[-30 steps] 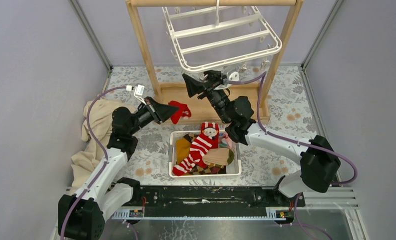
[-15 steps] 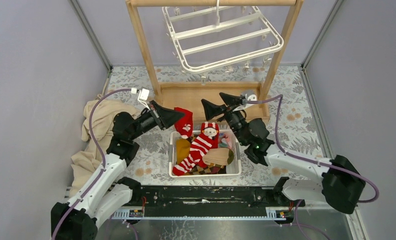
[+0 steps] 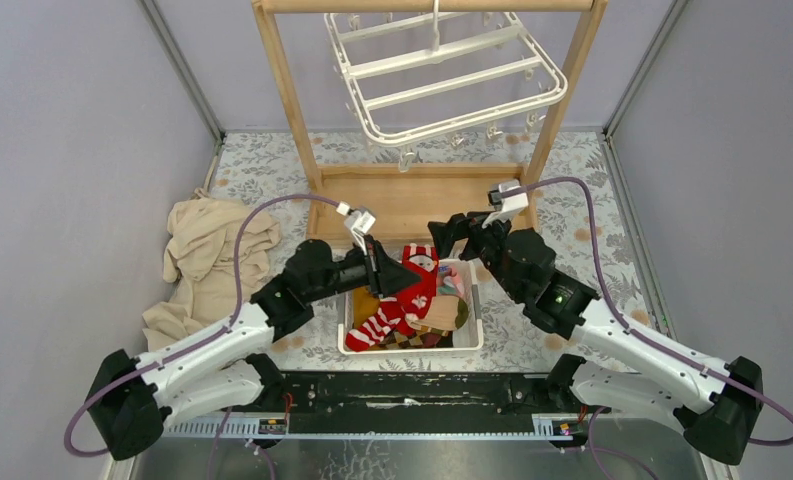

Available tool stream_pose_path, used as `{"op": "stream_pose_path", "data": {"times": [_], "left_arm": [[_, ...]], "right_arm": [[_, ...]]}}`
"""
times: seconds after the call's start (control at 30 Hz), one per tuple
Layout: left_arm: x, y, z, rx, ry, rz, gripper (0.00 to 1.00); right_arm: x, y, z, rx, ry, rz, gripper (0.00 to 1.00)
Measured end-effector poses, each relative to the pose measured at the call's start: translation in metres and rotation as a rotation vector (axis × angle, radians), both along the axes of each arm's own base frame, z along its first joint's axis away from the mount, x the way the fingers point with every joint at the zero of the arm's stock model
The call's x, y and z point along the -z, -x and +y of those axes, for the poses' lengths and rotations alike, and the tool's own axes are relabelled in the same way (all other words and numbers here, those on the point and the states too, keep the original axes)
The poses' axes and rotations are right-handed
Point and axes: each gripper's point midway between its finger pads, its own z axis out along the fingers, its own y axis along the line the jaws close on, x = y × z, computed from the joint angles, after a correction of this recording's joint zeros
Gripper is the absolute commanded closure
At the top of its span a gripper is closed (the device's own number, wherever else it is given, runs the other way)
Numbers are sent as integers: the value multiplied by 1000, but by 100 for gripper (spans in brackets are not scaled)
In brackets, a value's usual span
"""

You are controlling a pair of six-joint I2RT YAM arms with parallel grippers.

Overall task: Remove the socks clipped to the hanger
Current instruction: Place the sock in the bin.

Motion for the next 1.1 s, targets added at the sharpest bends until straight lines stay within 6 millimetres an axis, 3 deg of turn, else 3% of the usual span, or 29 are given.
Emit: {"op": "stream_pose_path", "data": {"times": [0.17,0.23,0.37,0.47,0.57,0.63,0.8,0.93,1.1], "left_arm": [[57,2,-8,-27,-133,71,33],[76,-2,-5,-54,-183,90,3],[105,-14,4,-133,-278,116,2],[114,-20,13,-186,-321,124,2],[105,-20,23,-239,-326,104,1],[89,-18,30,-269,-302,72,1],[58,-15,48,-335,-245,16,2],[57,-15,57,-361,-259,11,2],[63,-12,65,-371,-290,21,2]], "right_arm": [[30,10,3,-51,121,128,4],[45,13,3,-61,160,173,4],[72,18,3,-76,228,255,7],[94,18,11,-98,281,323,13],[111,15,22,-120,319,381,16],[122,13,30,-134,335,415,16],[155,8,38,-130,395,488,10],[171,-2,47,-119,434,517,8],[175,-19,59,-96,457,509,10]]}}
